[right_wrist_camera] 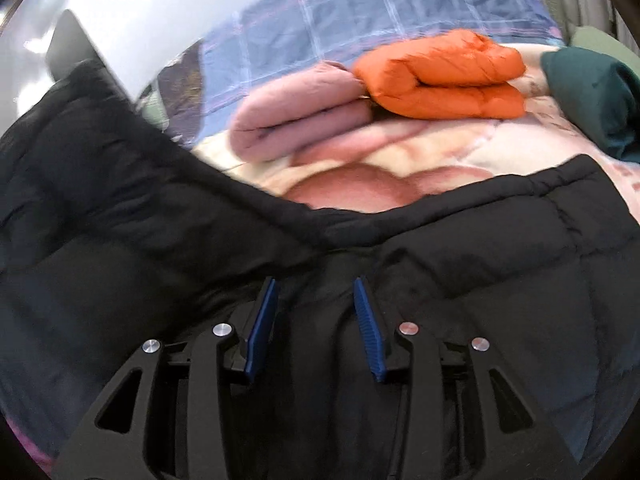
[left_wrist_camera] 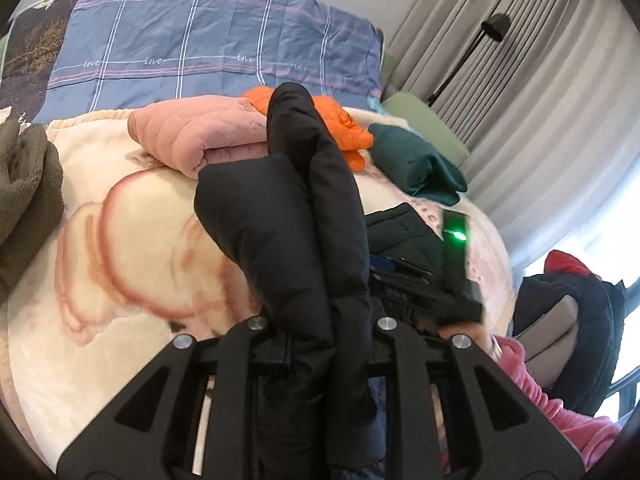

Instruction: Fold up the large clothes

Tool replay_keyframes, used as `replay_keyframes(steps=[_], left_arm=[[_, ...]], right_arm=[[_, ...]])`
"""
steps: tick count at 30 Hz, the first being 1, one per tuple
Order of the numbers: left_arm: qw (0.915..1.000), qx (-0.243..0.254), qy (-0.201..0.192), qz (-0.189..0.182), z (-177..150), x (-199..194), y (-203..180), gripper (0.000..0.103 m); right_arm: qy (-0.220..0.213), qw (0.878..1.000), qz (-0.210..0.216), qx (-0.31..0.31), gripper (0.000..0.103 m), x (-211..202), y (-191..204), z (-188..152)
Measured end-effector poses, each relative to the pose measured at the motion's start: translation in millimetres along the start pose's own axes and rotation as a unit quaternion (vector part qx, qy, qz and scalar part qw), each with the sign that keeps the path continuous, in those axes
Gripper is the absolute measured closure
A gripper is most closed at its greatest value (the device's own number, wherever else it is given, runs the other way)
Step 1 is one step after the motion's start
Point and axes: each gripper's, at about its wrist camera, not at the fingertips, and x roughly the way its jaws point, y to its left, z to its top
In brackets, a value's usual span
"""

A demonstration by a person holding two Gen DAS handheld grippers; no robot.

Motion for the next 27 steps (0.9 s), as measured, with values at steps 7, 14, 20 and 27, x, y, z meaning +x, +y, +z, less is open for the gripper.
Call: replay_keyframes(steps=[7,14,20,27], left_arm=[[0.9993,-0.005,0.036,-0.001,12.8,31.7,-33.3,0.083],[0.9971,-0.008,0.059,-0.047,24.4,70.4,-67.0,0.082],[0.9966,0.004,0.070,-0.044,32.3,88.7,-91.8,0.078],[0.9939,0.017,0.092,-0.058,38.2,128.6,-125.8,0.075]], right_arm=[[0.050,0.999,-0.004,-0.012,0.058,66.6,5.8,2.6],[0.037,0.999,0.007,0.004,0.059,20.7,-16.2,3.1],[-0.065,0.998,0.012,0.015,0.053,-105.8,-52.3,-26.6],[-0.109,0.989,-0.041,0.093,0.055,-148.7,-114.7,-77.6]])
